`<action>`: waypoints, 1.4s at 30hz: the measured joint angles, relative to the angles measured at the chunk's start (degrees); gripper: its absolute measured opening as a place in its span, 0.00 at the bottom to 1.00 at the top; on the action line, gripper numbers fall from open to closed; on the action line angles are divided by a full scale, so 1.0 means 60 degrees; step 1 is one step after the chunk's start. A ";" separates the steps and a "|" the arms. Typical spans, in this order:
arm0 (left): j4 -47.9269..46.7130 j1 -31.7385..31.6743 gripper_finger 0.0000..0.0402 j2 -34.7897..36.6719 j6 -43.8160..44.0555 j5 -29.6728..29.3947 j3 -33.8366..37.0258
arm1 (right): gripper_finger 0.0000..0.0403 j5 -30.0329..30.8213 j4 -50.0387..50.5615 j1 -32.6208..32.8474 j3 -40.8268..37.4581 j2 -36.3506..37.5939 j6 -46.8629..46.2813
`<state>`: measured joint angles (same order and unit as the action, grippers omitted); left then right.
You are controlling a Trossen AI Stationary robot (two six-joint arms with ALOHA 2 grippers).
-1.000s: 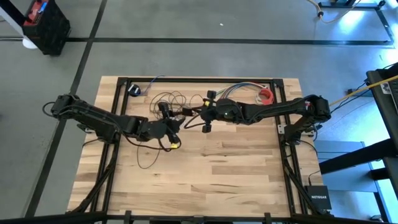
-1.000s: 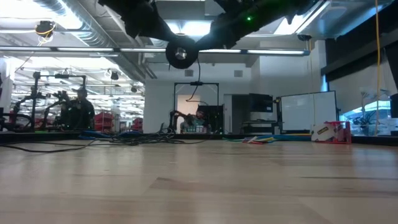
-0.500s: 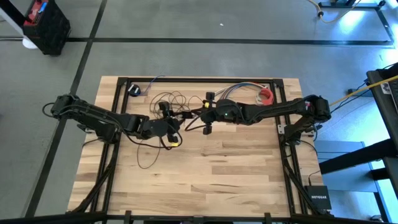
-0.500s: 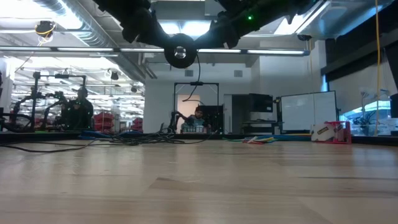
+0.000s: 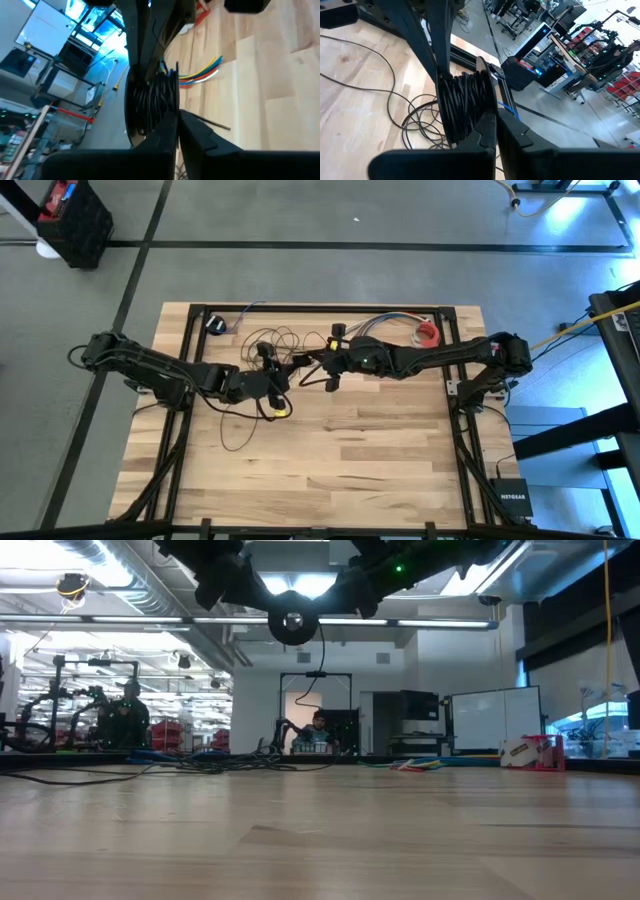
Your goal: Coiling cords
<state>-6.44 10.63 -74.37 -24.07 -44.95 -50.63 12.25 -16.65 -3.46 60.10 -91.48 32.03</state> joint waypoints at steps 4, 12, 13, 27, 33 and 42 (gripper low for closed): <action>0.0224 -0.0153 0.02 0.0000 -0.0393 0.0036 0.0000 | 0.01 0.0060 -0.0041 0.0000 0.0003 0.0002 0.0030; 0.0464 -0.0211 0.01 0.0000 -0.0529 0.0040 0.0000 | 0.01 0.0098 -0.0043 -0.0004 0.0004 0.0016 0.0229; 0.0506 -0.0211 0.01 0.0000 -0.0522 0.0040 0.0000 | 0.01 0.0124 -0.0046 -0.0004 0.0004 0.0020 0.0228; 0.0495 -0.0211 0.01 -0.0015 -0.0241 0.0121 0.0000 | 0.33 0.0254 -0.0258 0.0003 0.0015 0.0018 -0.0040; 0.0500 -0.0219 0.00 -0.0015 -0.0245 0.0072 0.0000 | 0.36 0.0652 -0.0260 0.0017 0.0018 0.0007 0.0106; 0.0499 -0.0222 0.00 -0.0015 -0.0241 0.0033 -0.0004 | 0.35 0.0948 -0.0259 0.0025 0.0018 0.0000 0.0135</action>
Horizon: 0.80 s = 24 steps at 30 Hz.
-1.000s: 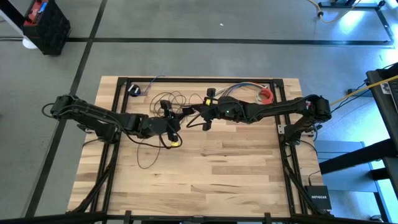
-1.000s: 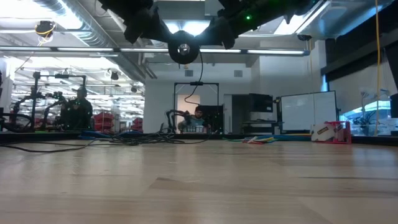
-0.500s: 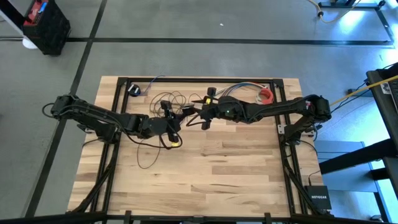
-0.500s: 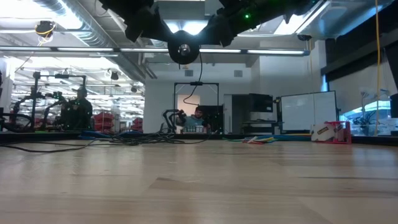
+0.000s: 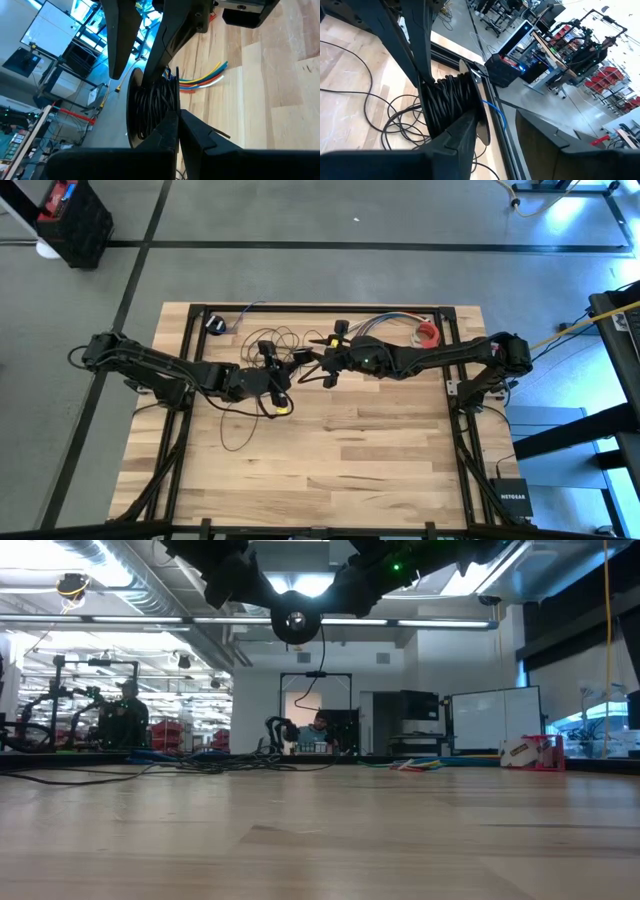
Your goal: Coiling cords
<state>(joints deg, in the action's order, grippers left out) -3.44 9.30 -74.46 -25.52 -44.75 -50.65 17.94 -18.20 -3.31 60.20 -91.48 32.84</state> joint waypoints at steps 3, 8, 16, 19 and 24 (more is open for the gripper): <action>-0.0023 0.0000 0.00 0.0000 0.0007 0.0004 0.0000 | 0.35 -0.0099 0.0039 -0.0003 0.0000 0.0000 -0.0135; -0.0053 0.0000 0.00 0.0000 -0.0034 0.0001 -0.0004 | 0.35 0.0633 0.0188 0.0021 0.0000 0.0096 0.0064; 0.0017 0.0006 0.00 0.0004 -0.0059 0.0000 -0.0015 | 0.35 0.2478 0.1788 0.0921 0.0000 0.1564 0.0764; 0.0007 0.0034 0.00 0.0004 -0.0038 0.0000 -0.0015 | 0.35 0.2565 0.2544 0.1252 0.0000 0.2106 0.0615; 0.0319 0.0276 0.00 0.0004 -0.0240 0.0316 -0.0015 | 0.35 -0.0400 0.3085 0.1050 -0.0306 0.2782 0.0202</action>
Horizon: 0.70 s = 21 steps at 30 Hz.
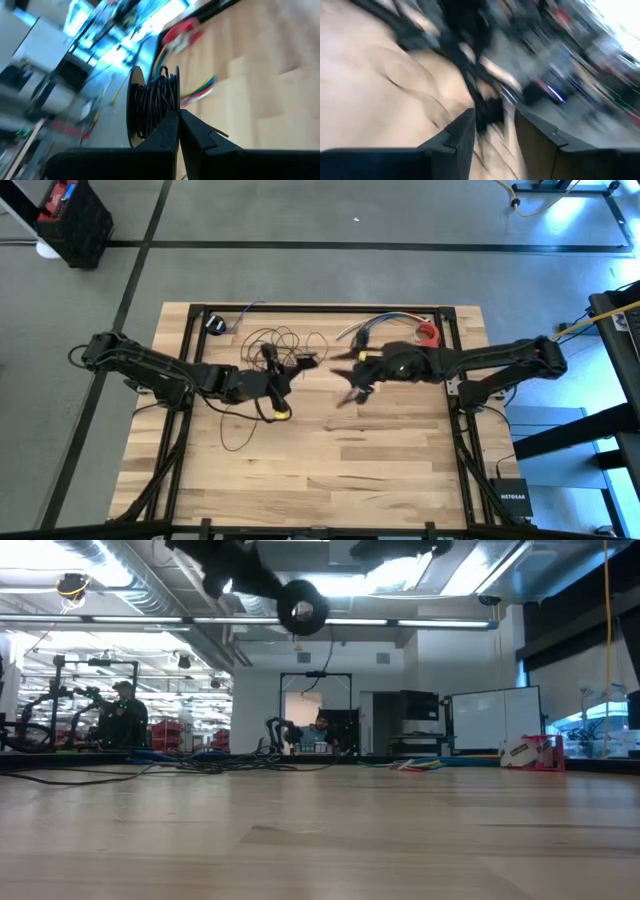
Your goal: Coiling cords
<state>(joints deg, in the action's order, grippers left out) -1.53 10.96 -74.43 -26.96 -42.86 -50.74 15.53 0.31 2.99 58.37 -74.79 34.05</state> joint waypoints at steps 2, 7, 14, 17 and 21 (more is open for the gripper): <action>0.0236 0.0063 0.00 0.0000 -0.0215 0.0594 0.0000 | 0.35 -0.2216 -0.0858 -0.0479 -0.0478 0.0339 -0.0172; 0.0767 0.0019 0.00 0.0002 -0.0460 0.1334 0.0000 | 0.35 -0.4443 -0.3377 -0.1685 -0.1547 0.0637 -0.1511; 0.1003 0.0012 0.00 0.0011 -0.0528 0.1383 0.0004 | 0.35 -0.4529 -0.3928 -0.2000 -0.1661 -0.0012 -0.1704; 0.1219 0.0049 0.00 0.0011 -0.0525 0.1386 0.0011 | 0.35 -0.4529 -0.4184 -0.2000 -0.1649 -0.0236 -0.1634; 0.1237 0.0170 0.00 0.0015 -0.0549 0.1373 0.0011 | 0.35 -0.4529 -0.4452 -0.2000 -0.1599 -0.0534 -0.1633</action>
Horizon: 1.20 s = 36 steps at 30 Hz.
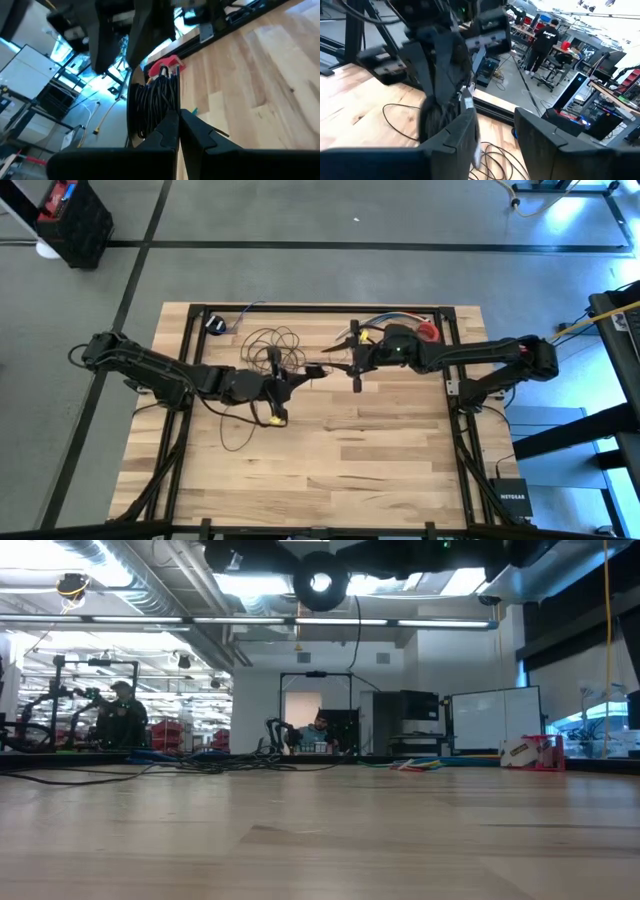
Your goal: Coiling cords
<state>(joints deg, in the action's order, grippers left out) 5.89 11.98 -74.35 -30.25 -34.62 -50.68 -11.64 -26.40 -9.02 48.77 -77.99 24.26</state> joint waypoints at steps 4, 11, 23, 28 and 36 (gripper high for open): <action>0.0158 0.0017 0.00 0.0000 -0.0031 0.0016 0.0004 | 0.35 0.0000 -0.0386 0.0000 0.0000 -0.0270 0.0009; 0.0161 0.0012 0.00 -0.0004 -0.0031 0.0012 0.0004 | 0.35 -0.0001 -0.0465 0.0015 0.0004 -0.0314 0.0002; 0.0106 0.0009 0.00 -0.0004 0.0020 -0.0016 0.0004 | 0.35 -0.0004 -0.0774 0.0447 0.0004 -0.0235 0.0048; 0.0099 0.0005 0.00 -0.0004 0.0010 -0.0024 0.0004 | 0.35 0.0914 -0.0629 0.0433 0.0006 -0.0344 0.0253; 0.0114 0.0006 0.00 -0.0004 0.0006 -0.0013 0.0004 | 0.35 0.0262 -0.0494 0.0437 0.0004 -0.0357 0.0458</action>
<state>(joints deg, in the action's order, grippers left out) 6.58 12.01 -74.37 -30.22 -34.70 -50.65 -10.06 -29.36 -6.39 48.80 -80.14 27.00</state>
